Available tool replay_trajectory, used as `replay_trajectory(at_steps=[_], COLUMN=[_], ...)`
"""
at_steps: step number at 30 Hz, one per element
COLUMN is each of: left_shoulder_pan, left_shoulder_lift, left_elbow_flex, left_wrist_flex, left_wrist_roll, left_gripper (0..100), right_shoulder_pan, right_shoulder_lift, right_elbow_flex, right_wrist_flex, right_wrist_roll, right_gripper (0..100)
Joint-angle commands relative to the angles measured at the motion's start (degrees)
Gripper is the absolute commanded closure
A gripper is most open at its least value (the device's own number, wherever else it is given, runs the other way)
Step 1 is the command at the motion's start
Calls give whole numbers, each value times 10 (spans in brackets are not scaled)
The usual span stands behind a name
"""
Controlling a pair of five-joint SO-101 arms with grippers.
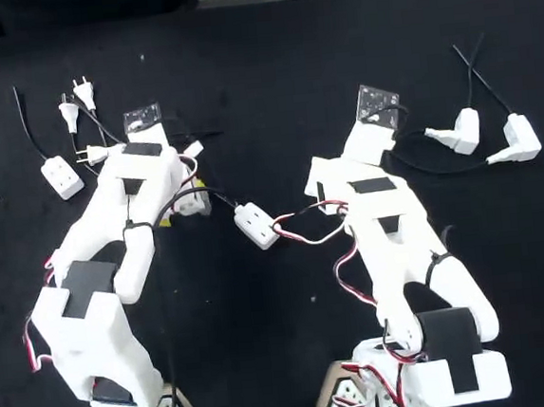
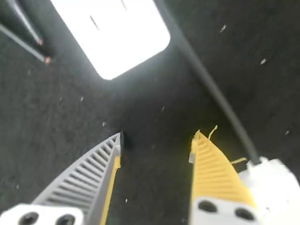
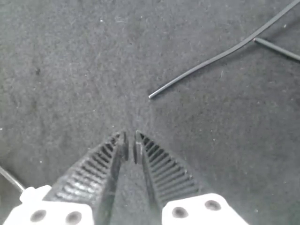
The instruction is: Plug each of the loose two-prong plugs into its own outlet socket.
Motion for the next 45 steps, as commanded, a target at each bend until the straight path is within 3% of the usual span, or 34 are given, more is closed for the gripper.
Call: replay_trajectory(at_steps=[1, 6, 13, 25, 32, 39, 45], left_shoulder_pan=[-6, 5, 90, 193, 131, 38, 20], left_shoulder_lift=[-6, -6, -5, -5, 0, 32, 70], left_elbow_flex=[-8, -22, -36, -137, -198, -149, -145], left_wrist_flex=[30, 25, 23, 13, 55, -46, -56], left_wrist_roll=[-27, -37, -106, -110, -98, 61, 82], left_gripper=[766, 766, 766, 766, 766, 766, 766], right_shoulder_pan=[8, 8, 18, 75, 71, 70, 70], right_shoulder_lift=[-26, -26, -31, -31, -31, -31, -31], right_elbow_flex=[-18, -18, -17, -26, -26, -26, -26], right_wrist_flex=[-11, -12, -9, -13, -13, -13, -13], right_wrist_roll=[-4, -4, -7, -9, -9, -9, -9], right_gripper=[987, 987, 987, 987, 987, 987, 987])
